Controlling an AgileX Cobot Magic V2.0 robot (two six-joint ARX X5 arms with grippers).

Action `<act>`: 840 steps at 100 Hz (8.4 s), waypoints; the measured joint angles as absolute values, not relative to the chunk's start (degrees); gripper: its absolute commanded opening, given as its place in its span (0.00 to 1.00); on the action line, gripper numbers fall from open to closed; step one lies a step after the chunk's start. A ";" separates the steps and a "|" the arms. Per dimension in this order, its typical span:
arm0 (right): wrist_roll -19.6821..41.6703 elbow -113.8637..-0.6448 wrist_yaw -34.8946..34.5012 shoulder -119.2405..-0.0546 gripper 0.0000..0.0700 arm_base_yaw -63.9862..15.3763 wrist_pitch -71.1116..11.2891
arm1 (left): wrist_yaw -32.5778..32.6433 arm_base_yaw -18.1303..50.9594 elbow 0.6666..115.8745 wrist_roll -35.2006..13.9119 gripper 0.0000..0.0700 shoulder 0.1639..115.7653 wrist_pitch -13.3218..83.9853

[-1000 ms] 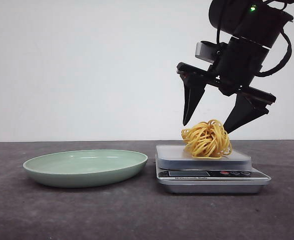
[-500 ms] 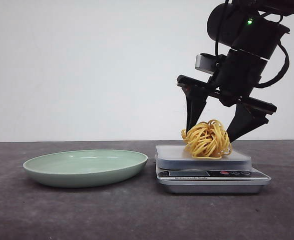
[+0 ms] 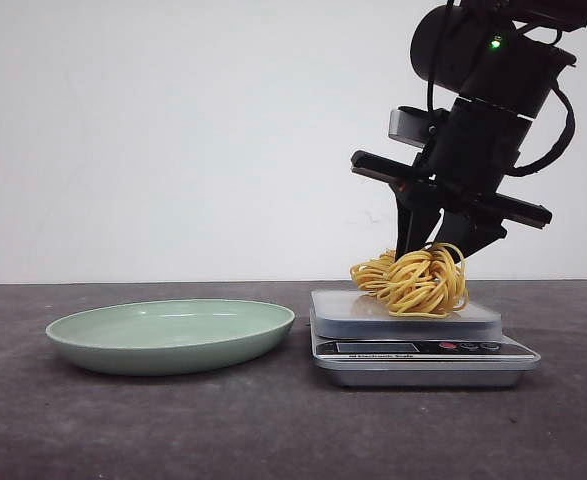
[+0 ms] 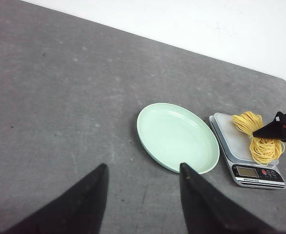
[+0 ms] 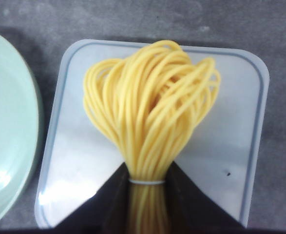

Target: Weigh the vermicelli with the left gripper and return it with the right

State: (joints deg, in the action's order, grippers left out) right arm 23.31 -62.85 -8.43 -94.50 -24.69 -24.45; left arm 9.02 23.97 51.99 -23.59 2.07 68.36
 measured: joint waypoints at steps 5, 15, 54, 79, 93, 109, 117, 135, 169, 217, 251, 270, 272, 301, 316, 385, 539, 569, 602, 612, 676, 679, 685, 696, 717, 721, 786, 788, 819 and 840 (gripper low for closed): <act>22.65 -62.85 -8.88 -93.67 0.00 -24.73 -25.56 | 9.02 23.97 51.99 -23.59 0.39 2.07 68.38; 21.43 -62.83 -8.82 -90.50 0.00 -25.30 -26.61 | 9.02 23.97 51.99 -23.59 0.39 2.07 68.36; 23.29 -64.60 -15.05 -82.13 0.00 -35.40 -15.90 | 9.04 23.97 51.96 -23.57 0.39 2.07 68.38; 27.55 -70.85 -14.79 -87.88 0.00 -39.44 -9.93 | 9.04 23.97 51.96 -23.57 0.39 2.07 68.36; 28.88 -75.68 -14.74 -93.71 0.00 -39.99 -10.09 | 9.08 23.97 51.96 -23.57 0.39 2.07 68.36; 31.68 -78.74 -14.79 -99.31 0.00 -40.01 -9.87 | 9.10 23.97 51.94 -23.57 0.39 2.07 68.38; 33.67 -78.76 -14.85 -101.95 0.00 -40.01 -9.96 | 9.10 23.97 51.94 -23.57 0.39 2.07 68.36; 36.49 -78.76 -14.90 -108.95 0.00 -40.53 -10.28 | 9.13 23.97 51.94 -23.57 0.39 2.07 68.36; 39.51 -78.76 -13.23 -115.09 0.03 -43.62 -10.15 | 9.15 23.97 51.94 -23.57 0.39 2.07 68.38; 37.19 -78.78 -10.41 -113.27 0.52 -42.78 -9.30 | 9.15 23.97 51.94 -23.57 0.39 2.07 68.40; 19.59 -78.94 3.60 -87.68 0.52 -38.92 -21.34 | 9.13 23.97 51.94 -23.55 0.39 2.07 68.36; 10.72 -79.02 9.08 -68.90 0.52 -39.79 -28.01 | 9.15 23.97 51.94 -23.51 0.39 2.07 68.36; 10.15 -79.05 9.37 -66.92 0.52 -39.86 -28.88 | 9.15 23.97 51.94 -23.44 0.39 2.07 68.36; 6.20 -79.48 22.35 -40.40 0.61 -40.77 -48.25 | 9.15 23.97 51.94 -22.52 0.39 2.07 68.34; 6.74 -79.05 24.36 -30.44 0.65 -40.77 -57.47 | 9.39 23.97 51.94 -22.46 0.39 2.07 67.75; 14.66 -41.21 8.21 -5.87 0.65 -33.30 -43.64 | 10.35 23.97 50.46 -22.41 0.39 2.07 63.99; 18.48 -35.31 4.54 -5.87 0.01 -33.30 -36.62 | 14.44 23.03 49.89 -18.11 0.02 2.07 54.59; 18.48 -35.31 4.54 -5.87 0.01 -33.30 -36.62 | 4.80 11.09 34.87 -8.03 0.02 2.07 23.44; 18.48 -35.31 4.54 -5.87 0.01 -33.30 -36.60 | 1.19 4.14 18.33 -3.44 0.02 0.27 13.47; 18.48 -35.31 4.58 -5.87 0.01 -33.30 -36.60 | 1.15 3.57 15.66 -2.57 0.02 0.32 11.66; 18.48 -35.31 4.54 -5.87 0.01 -33.30 -36.60 | 1.10 2.90 1.80 2.17 0.02 0.23 1.65; 18.48 -35.31 4.54 -5.87 0.01 -33.30 -36.60 | 1.13 2.90 1.80 2.20 0.02 0.25 1.89; 18.48 -35.31 4.51 -5.87 0.01 -33.30 -36.62 | 1.10 2.90 1.80 2.20 0.02 0.25 2.76; 18.48 -35.31 4.54 -5.87 0.01 -33.30 -36.60 | 1.10 2.90 1.80 2.17 0.02 0.25 5.76; 18.48 -35.31 4.54 -5.87 0.01 -33.30 -36.60 | 1.02 2.90 1.80 2.09 0.02 0.25 10.59; 18.48 -35.31 4.51 -5.87 0.01 -33.30 -36.60 | 1.02 2.90 1.80 1.98 0.02 0.25 10.59; 18.48 -35.31 4.54 -5.87 0.01 -33.30 -36.60 | 1.02 2.90 1.80 1.93 0.02 0.25 10.57; 18.48 -35.31 4.54 -5.87 0.01 -33.30 -36.60 | 1.02 2.90 1.80 1.93 0.02 0.25 10.57; 13.30 -35.29 7.09 -5.74 0.01 -29.85 -33.45 | 0.99 2.90 1.80 1.93 0.02 0.25 10.57; 5.26 -34.22 5.96 -3.07 0.01 -12.67 -31.11 | 0.95 2.90 1.80 1.93 0.02 0.25 10.57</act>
State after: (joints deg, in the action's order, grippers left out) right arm 5.26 -34.22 5.96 -3.07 -12.67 -31.11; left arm 0.95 2.90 1.80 1.93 0.25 10.57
